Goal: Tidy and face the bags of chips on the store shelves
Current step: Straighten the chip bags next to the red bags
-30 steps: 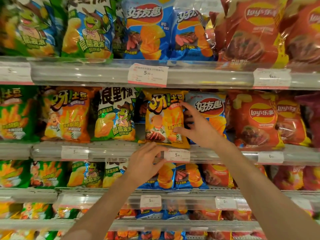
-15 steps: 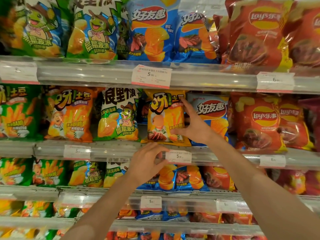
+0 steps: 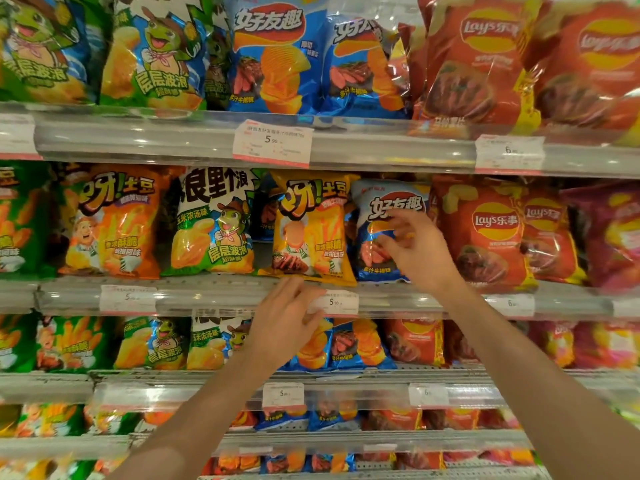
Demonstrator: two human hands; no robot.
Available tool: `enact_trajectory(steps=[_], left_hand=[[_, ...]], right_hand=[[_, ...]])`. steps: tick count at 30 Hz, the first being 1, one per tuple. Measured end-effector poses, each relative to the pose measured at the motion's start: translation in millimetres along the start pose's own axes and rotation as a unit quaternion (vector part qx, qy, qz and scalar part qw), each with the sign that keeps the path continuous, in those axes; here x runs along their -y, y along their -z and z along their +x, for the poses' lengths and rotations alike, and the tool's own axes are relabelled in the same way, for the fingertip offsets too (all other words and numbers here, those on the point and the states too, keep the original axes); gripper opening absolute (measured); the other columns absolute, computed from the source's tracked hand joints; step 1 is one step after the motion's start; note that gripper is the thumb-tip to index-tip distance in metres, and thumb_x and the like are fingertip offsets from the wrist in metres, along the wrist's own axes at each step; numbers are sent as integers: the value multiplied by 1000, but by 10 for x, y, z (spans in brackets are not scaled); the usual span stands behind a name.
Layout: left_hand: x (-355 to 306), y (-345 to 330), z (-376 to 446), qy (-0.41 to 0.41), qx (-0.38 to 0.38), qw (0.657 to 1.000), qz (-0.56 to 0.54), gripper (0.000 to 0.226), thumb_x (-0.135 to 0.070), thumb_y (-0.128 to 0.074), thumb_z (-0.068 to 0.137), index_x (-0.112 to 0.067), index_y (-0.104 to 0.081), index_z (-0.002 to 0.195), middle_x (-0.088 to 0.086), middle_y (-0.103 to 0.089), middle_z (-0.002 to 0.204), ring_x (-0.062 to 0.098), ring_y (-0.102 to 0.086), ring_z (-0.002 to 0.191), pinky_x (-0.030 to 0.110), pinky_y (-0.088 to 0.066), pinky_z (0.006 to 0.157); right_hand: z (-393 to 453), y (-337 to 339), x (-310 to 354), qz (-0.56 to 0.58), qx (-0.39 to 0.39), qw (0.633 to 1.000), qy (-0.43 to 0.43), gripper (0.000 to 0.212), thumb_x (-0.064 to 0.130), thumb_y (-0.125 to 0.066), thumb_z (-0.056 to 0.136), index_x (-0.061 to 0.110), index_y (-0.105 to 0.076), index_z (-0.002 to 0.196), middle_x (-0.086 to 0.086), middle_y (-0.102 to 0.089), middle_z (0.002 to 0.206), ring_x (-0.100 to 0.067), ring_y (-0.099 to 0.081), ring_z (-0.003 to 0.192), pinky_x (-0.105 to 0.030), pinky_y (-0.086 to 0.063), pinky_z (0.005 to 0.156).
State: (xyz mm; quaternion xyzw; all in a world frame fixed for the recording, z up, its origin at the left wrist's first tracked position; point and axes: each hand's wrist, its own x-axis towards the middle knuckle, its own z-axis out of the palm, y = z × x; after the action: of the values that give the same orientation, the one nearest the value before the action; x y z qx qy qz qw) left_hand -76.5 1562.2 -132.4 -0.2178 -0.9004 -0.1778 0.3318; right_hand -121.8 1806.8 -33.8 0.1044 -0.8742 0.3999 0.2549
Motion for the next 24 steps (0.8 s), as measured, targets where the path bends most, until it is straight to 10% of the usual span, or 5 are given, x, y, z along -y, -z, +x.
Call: enact_trajectory(steps=[6, 13, 24], left_hand=[[-4, -74, 51, 0, -8, 1000, -9, 34, -32, -81, 77, -22, -69, 107, -4, -59, 94, 18, -59, 89, 30, -52, 72], [11, -59, 68, -2, -15, 999, -29, 36, -35, -84, 74, -25, -70, 106, -9, -54, 87, 10, -55, 80, 19, -41, 62], [18, -48, 76, 8, 2, 999, -38, 35, -37, -82, 76, -25, -69, 107, -10, -53, 87, 9, -54, 81, 22, -48, 60]], right_hand=[[-118, 349, -406, -79, 47, 995, -48, 72, 38, -76, 85, 22, -41, 145, -6, -38, 133, -24, -51, 118, -30, -40, 104], [74, 321, -570, 99, 173, 977, -78, 108, 14, -83, 79, 30, -11, 158, 10, -47, 143, -6, -54, 121, -7, -47, 89], [82, 189, -671, 138, 109, 983, -48, 112, 12, -86, 73, 35, -15, 156, 7, -48, 147, -6, -52, 128, -12, -47, 96]])
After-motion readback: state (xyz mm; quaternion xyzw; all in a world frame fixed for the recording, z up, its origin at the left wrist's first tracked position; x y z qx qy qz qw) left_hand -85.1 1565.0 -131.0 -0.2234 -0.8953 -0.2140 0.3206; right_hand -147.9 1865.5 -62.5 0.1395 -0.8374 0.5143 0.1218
